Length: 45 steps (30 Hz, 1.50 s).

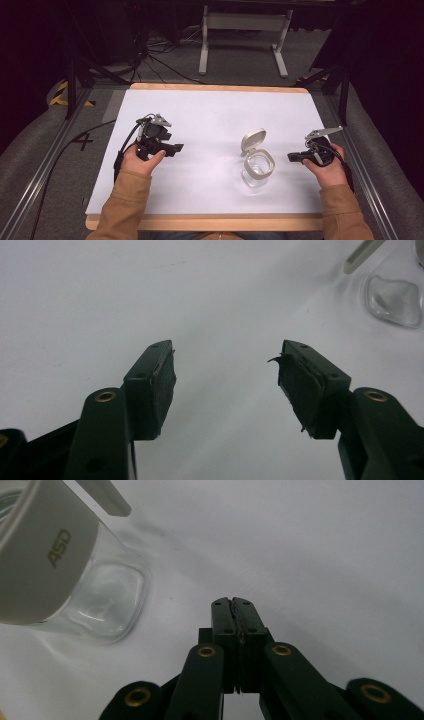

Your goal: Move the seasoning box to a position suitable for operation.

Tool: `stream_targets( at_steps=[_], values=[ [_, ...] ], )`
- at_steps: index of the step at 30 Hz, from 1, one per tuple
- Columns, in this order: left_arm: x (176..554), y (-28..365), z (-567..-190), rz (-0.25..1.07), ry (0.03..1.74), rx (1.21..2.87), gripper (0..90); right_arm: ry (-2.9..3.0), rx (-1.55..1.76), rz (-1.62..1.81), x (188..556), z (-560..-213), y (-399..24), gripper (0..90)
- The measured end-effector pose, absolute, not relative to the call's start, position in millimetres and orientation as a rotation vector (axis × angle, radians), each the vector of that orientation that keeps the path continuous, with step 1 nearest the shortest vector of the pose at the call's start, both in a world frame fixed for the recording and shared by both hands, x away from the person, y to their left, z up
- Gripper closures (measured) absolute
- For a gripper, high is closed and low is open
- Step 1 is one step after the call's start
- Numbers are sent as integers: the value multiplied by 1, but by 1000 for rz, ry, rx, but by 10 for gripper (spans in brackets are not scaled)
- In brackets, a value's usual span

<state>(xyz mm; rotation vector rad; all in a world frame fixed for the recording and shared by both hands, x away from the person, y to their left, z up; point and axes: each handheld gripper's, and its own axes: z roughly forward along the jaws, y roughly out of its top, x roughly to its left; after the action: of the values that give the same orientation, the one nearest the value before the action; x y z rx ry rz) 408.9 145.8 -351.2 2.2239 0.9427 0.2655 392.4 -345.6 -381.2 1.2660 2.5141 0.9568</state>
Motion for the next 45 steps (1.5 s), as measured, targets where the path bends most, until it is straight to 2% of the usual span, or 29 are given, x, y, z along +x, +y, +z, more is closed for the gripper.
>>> stream_targets(
  at_steps=[11,28,45],
  values=[
    [402,142,-344,271,921,2228,400,2547,1223,964,387,-374,-334,896],
    [399,140,-340,284,902,2224,400,2752,1085,903,385,-386,-293,894],
    [399,139,-340,285,899,2226,399,2772,1078,873,385,-389,-288,895]
  ],
)
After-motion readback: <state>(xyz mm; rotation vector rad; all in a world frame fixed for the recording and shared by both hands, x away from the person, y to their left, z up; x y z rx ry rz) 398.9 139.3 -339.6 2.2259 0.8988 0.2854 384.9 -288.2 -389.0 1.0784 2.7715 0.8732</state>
